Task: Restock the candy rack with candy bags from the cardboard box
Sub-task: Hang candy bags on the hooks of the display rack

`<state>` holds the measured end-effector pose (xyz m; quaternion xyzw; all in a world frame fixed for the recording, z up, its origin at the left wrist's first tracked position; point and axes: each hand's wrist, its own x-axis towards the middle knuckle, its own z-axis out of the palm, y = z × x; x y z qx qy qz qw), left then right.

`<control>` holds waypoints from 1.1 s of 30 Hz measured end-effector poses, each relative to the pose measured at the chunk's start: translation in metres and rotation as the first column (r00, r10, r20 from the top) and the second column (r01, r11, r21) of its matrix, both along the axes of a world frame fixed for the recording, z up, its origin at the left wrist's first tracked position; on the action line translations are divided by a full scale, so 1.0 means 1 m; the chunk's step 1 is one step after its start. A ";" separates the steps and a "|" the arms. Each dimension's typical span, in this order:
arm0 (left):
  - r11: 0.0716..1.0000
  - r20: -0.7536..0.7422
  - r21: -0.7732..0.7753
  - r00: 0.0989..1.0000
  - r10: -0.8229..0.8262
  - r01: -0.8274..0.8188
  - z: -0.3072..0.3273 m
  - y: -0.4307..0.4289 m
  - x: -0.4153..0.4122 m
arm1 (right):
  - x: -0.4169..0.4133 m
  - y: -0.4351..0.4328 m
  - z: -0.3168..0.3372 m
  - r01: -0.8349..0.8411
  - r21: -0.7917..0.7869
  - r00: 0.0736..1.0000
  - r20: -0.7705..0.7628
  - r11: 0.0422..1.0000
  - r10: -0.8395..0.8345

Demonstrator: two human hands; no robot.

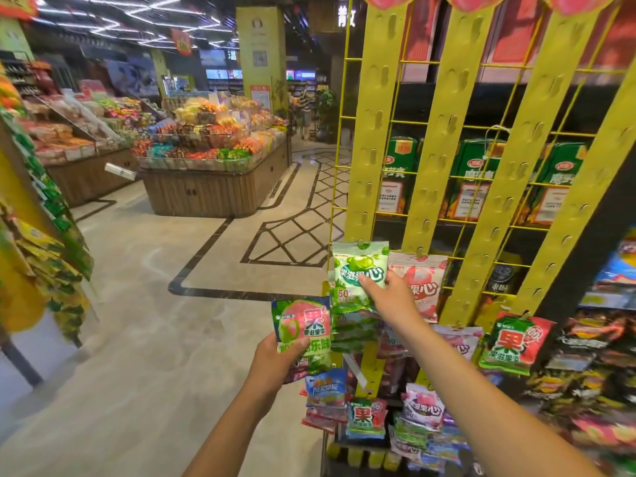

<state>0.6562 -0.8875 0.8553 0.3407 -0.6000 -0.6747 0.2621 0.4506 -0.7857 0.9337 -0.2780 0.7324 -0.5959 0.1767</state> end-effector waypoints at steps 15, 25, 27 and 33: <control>1.000 0.029 0.023 1.000 -0.009 0.008 -0.012 -0.003 0.004 | 0.013 0.011 -0.029 0.036 -0.007 0.998 0.043 0.999 -0.035; 0.999 0.039 0.026 0.998 -0.042 0.041 -0.020 0.005 0.012 | 0.022 0.035 -0.084 -0.030 0.082 0.974 0.226 0.996 0.011; 0.998 0.035 0.032 0.998 -0.056 0.055 -0.021 0.006 0.012 | 0.025 0.040 -0.087 -0.027 0.087 0.974 0.226 0.996 0.007; 0.988 0.018 0.035 0.989 -0.150 0.149 -0.018 0.014 0.003 | 0.037 0.052 -0.084 -0.036 0.100 0.991 0.132 0.994 0.022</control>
